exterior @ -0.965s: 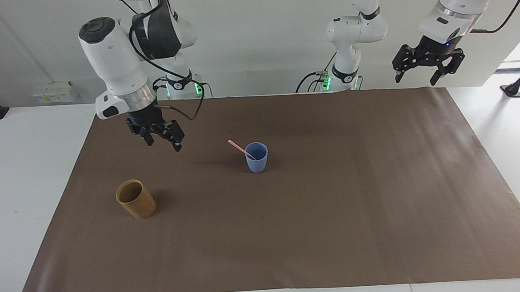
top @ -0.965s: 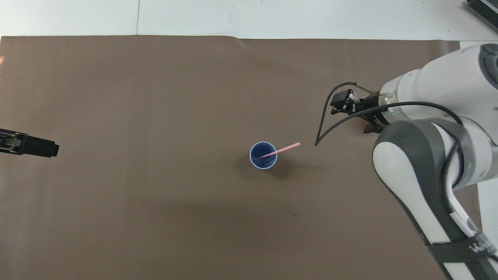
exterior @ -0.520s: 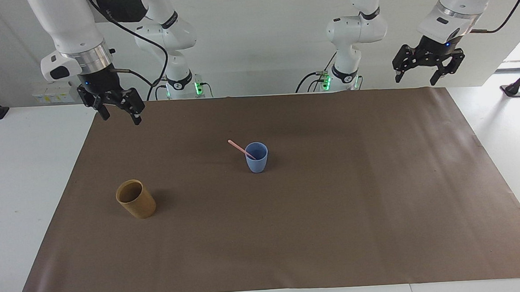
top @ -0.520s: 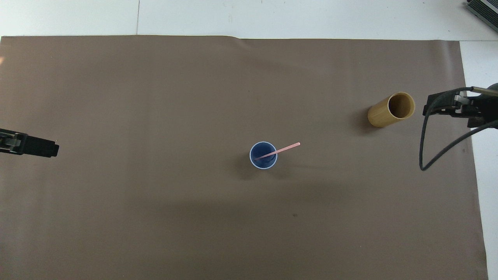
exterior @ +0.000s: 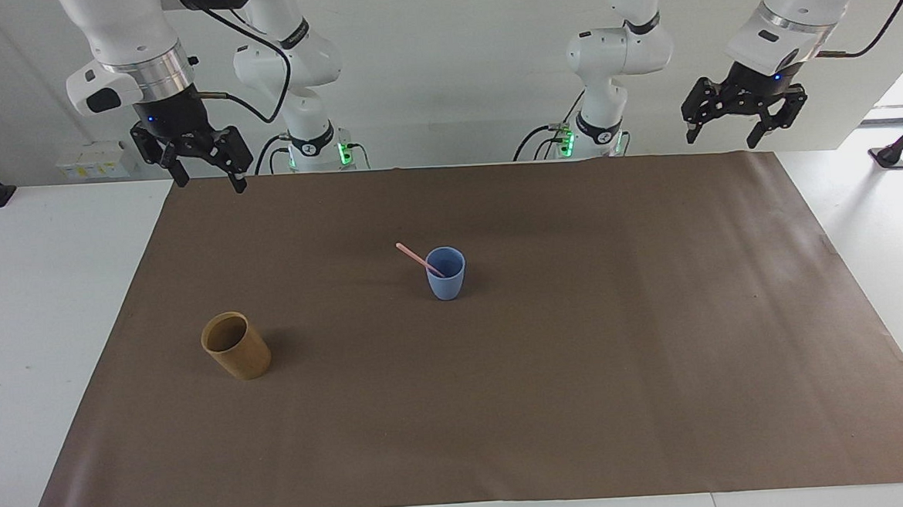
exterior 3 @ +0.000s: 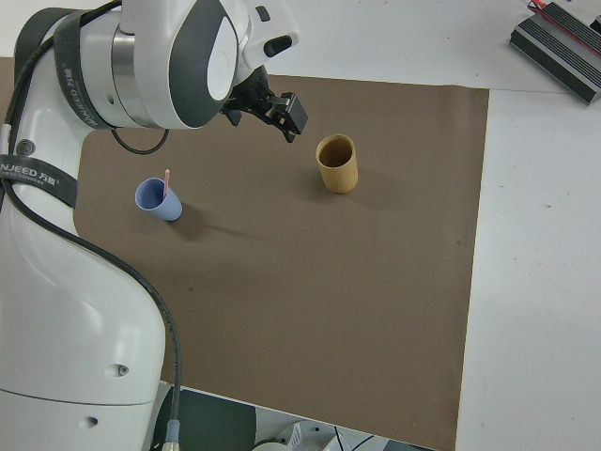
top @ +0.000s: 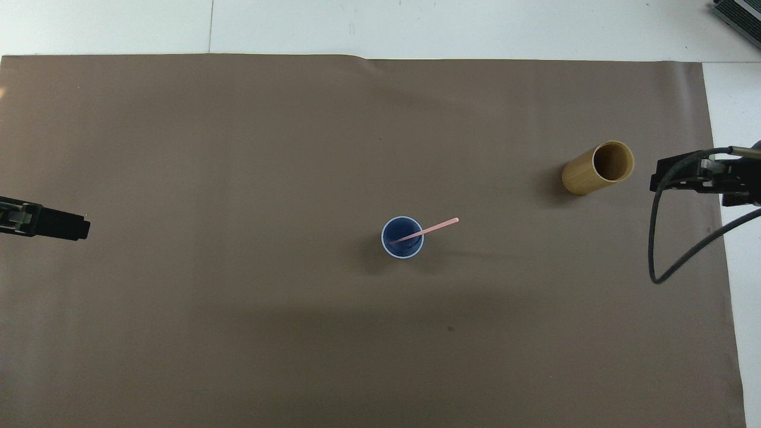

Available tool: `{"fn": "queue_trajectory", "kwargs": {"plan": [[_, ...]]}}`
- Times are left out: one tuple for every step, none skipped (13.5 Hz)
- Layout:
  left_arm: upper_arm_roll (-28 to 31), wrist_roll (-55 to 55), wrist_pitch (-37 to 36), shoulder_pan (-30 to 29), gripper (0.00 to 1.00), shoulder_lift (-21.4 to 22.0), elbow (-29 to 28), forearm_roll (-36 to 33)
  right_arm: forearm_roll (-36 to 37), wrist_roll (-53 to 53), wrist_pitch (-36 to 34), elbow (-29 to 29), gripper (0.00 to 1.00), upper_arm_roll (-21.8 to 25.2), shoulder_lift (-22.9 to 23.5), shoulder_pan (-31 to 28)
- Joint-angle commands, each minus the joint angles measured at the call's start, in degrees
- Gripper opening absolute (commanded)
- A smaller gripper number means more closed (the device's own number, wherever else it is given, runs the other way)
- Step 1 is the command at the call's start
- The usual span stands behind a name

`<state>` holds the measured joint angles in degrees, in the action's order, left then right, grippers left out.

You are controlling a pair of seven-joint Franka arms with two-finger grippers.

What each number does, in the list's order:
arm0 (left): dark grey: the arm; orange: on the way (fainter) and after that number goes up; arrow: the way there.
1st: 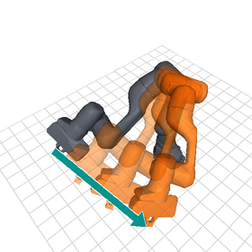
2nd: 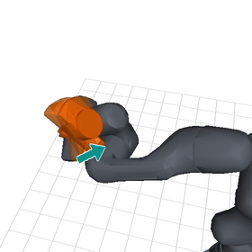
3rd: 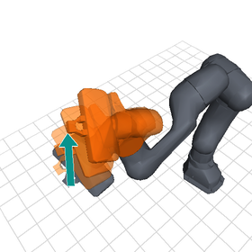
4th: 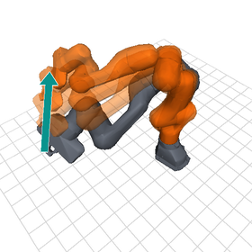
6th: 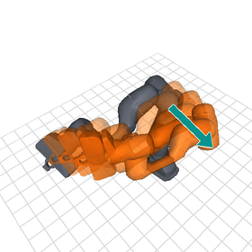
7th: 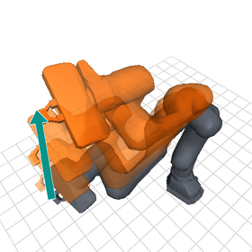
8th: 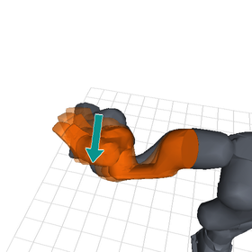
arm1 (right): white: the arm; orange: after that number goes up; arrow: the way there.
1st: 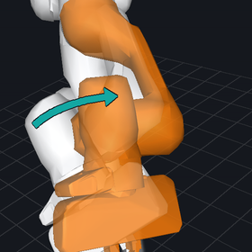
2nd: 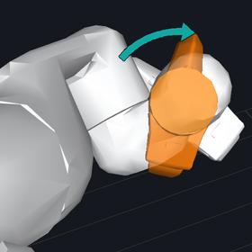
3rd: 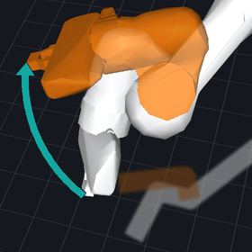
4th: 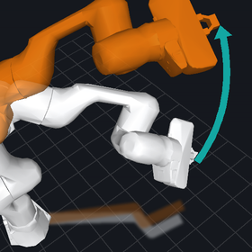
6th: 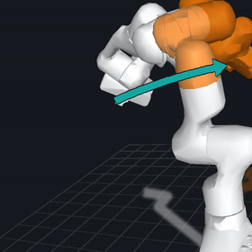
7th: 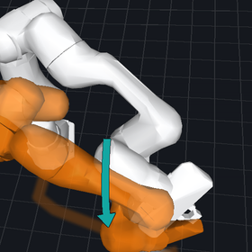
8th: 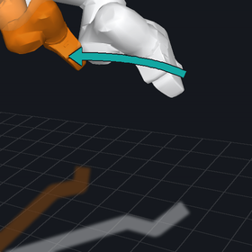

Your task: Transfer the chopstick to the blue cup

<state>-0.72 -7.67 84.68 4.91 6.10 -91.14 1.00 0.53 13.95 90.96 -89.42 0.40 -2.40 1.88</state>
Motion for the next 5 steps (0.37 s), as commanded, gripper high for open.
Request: {"fn": "queue_trajectory", "kwargs": {"plan": [[-0.3, -0.4, -0.8, -0.5, 1.0, 0.7, -0.3, -1.0, 0.3, -1.7, 0.5, -2.1, 1.0, -0.1, -1.6, -0.4], [-0.3, -0.4, -0.8, -0.6, 1.0, 0.7, -0.2, -1.0, 0.3, -1.6, 0.5, -2.1, 1.0, -0.2, -1.6, -0.4], [-0.3, -0.4, -0.8, -0.6, 1.0, 0.7, -0.3, -1.0, 0.3, -1.6, 0.5, -2.1, 1.0, -0.2, -1.6, -0.4], [-0.3, -0.4, -0.8, -0.6, 1.0, 0.7, -0.3, -1.0, 0.3, -1.6, 0.5, -2.1, 1.0, -0.2, -1.6, -0.3], [-0.3, -0.4, -0.8, -0.5, 1.0, 0.7, -0.3, -1.0, 0.2, -1.4, 0.6, -2.1, 1.0, -0.2, -1.6, -0.2]]}}
